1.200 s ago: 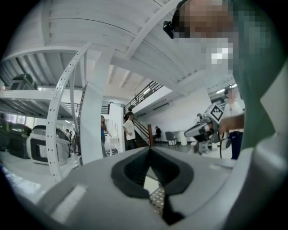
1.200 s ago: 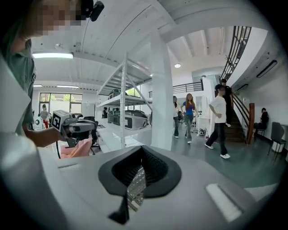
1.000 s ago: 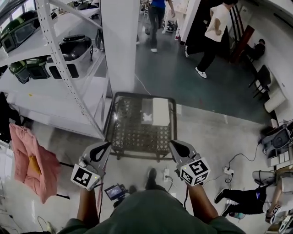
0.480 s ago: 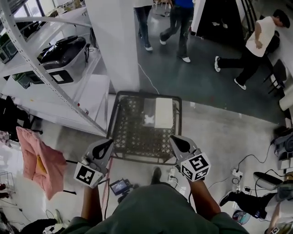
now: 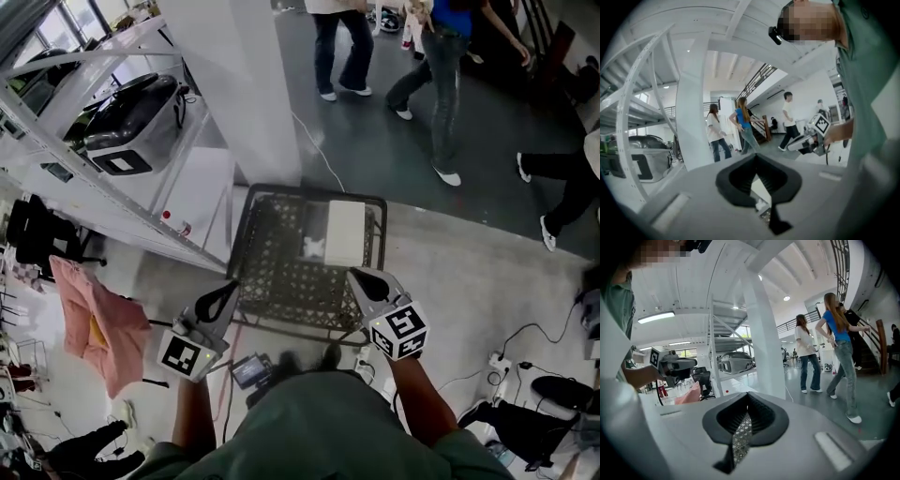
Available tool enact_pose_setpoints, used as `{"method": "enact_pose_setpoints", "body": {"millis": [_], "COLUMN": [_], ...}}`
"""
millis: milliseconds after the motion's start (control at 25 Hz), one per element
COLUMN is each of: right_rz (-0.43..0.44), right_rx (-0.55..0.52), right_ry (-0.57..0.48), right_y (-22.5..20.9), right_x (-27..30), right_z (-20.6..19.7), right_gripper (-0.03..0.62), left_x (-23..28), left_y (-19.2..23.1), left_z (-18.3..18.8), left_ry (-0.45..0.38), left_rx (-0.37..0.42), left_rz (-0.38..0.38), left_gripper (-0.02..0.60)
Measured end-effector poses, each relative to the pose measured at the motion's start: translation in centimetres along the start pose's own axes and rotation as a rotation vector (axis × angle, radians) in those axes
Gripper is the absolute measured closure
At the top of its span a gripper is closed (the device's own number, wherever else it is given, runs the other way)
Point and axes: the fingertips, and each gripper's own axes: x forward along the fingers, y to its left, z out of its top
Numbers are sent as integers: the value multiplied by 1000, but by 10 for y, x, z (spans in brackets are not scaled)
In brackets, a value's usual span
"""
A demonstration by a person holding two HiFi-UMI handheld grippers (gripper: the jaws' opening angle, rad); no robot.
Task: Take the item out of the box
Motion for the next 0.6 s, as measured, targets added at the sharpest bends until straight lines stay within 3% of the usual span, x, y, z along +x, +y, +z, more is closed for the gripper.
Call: {"method": "enact_pose_setpoints", "body": {"millis": [240, 600], "right_rz": [6, -31], "right_rx": [21, 12], "right_ry": [41, 145], "right_y": [-21, -45], "right_x": [29, 90], "right_z": [-13, -38], "right_gripper": [589, 589], "left_x": [22, 55], "left_y": [24, 73], "left_z": [-8, -39], "left_ry": [18, 11], "left_rx": [-11, -64], "left_rz": [12, -34], "left_gripper": [580, 580]}}
